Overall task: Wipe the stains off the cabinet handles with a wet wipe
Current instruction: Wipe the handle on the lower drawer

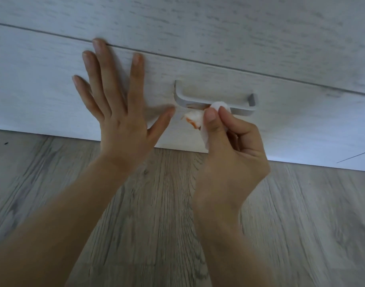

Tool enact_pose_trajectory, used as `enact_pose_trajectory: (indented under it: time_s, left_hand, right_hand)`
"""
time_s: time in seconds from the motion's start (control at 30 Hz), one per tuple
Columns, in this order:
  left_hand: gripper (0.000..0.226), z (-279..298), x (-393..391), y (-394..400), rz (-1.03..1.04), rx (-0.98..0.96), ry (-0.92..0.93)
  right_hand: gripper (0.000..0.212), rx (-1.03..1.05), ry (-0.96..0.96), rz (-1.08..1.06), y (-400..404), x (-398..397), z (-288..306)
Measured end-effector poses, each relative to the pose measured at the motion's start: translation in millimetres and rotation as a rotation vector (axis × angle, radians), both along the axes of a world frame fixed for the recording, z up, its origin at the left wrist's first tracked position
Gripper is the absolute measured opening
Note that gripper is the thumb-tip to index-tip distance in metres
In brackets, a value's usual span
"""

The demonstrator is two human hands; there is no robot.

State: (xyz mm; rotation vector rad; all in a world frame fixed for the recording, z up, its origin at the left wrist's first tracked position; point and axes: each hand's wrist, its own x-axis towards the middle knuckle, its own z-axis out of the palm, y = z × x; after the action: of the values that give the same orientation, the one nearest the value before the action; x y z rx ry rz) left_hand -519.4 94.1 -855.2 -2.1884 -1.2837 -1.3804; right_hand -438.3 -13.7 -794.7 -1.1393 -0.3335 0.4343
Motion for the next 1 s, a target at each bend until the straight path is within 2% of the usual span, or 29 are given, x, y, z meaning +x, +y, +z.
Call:
enact_pose_trajectory:
  time_s: [0.37, 0.77, 0.9, 1.0]
  left_hand:
    - [0.073, -0.9, -6.7, 4.3, 0.016, 0.030, 0.048]
    - [0.078, -1.7, -11.2, 4.3, 0.020, 0.029, 0.084]
    - [0.073, -1.4, -16.2, 5.8, 0.019, 0.045, 0.117]
    - [0.070, -2.5, -19.0, 7.4, 0.021, 0.056, 0.145]
  right_hand:
    - [0.009, 0.052, 0.002, -0.040, 3.9, 1.2, -3.4]
    - [0.016, 0.001, -0.247, -0.047, 10.7, -13.0, -9.9]
    - [0.016, 0.071, -0.167, -0.101, 8.7, -3.8, -10.7]
    - [0.016, 0.046, -0.247, -0.089, 9.2, -4.8, -7.6]
